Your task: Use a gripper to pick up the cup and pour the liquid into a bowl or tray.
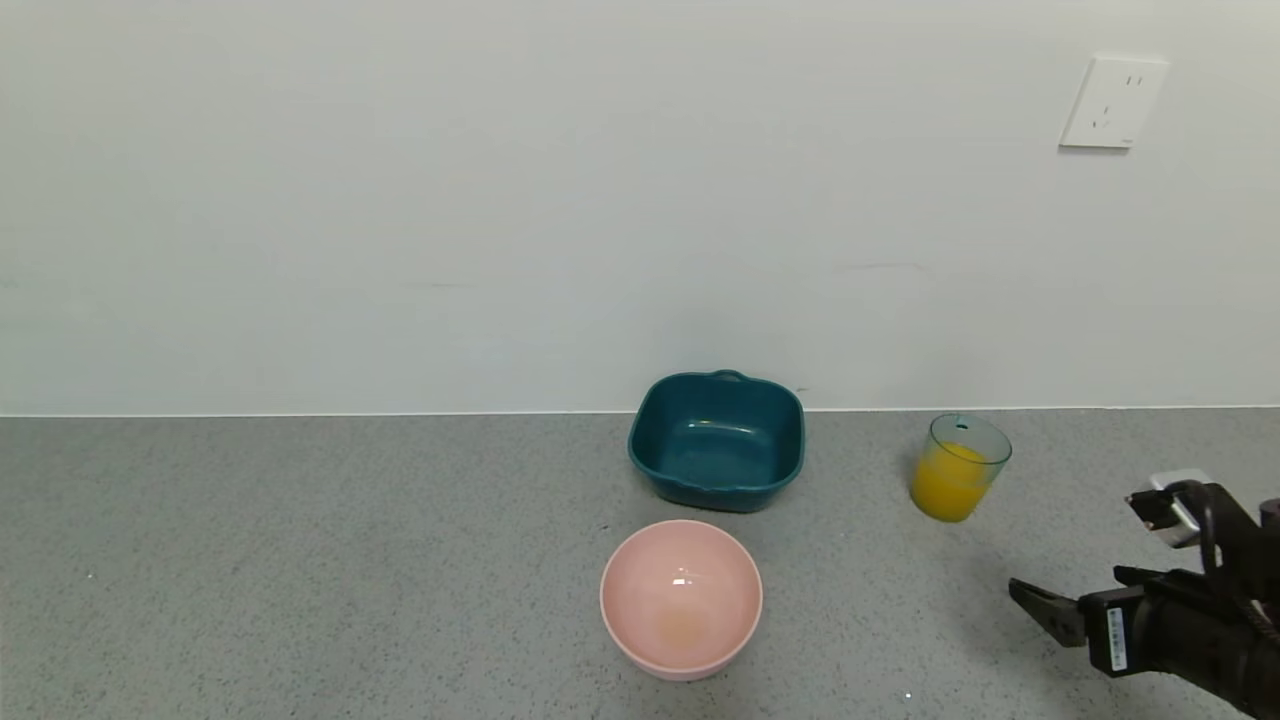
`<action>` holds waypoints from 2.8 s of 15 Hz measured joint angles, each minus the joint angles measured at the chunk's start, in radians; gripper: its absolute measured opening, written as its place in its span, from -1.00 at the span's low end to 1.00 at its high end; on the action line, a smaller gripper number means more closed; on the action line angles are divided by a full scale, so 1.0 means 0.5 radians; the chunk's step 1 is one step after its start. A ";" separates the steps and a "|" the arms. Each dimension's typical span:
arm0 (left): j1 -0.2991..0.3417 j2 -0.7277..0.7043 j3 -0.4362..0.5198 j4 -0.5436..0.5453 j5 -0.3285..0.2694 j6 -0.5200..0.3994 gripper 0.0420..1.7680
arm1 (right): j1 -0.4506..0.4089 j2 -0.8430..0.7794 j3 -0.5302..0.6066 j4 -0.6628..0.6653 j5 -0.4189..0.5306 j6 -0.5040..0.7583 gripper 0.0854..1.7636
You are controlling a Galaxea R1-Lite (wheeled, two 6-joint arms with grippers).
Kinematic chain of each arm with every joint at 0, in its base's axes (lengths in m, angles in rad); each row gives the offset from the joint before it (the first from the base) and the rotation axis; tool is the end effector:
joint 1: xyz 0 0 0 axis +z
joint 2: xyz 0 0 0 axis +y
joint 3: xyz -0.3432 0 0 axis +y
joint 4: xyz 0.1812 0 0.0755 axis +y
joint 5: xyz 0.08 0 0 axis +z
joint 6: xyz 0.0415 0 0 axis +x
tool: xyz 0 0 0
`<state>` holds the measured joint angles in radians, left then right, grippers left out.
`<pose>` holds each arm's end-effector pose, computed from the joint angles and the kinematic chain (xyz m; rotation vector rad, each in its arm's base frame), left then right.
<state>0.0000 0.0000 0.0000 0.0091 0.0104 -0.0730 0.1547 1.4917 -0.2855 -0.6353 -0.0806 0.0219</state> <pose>-0.0405 0.0004 0.0744 -0.0730 0.0087 0.0107 0.2082 0.0291 0.1342 -0.0457 0.5678 0.0659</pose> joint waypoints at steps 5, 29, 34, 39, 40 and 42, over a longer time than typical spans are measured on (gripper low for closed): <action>0.000 0.000 0.000 0.000 0.000 0.000 0.94 | 0.220 0.474 -0.005 -0.531 -0.277 0.098 0.94; 0.000 0.000 0.000 0.000 0.000 0.001 0.94 | 0.086 1.647 -0.456 -1.853 -0.614 0.109 0.94; 0.000 0.000 0.000 0.000 0.000 0.000 0.94 | 0.074 1.722 -0.609 -1.844 -0.611 0.103 0.94; 0.000 0.000 0.000 0.000 0.000 0.000 0.94 | 0.028 1.808 -0.758 -1.824 -0.608 0.087 0.94; 0.000 0.000 0.000 0.000 0.000 0.001 0.94 | 0.019 1.820 -0.783 -1.822 -0.608 0.087 0.94; 0.000 0.000 0.000 0.000 0.000 0.000 0.94 | 0.012 1.845 -0.819 -1.802 -0.607 0.088 0.94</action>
<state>0.0000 0.0000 0.0000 0.0091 0.0104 -0.0730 0.1606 2.4140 -0.6951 -1.5364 -0.3843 0.0657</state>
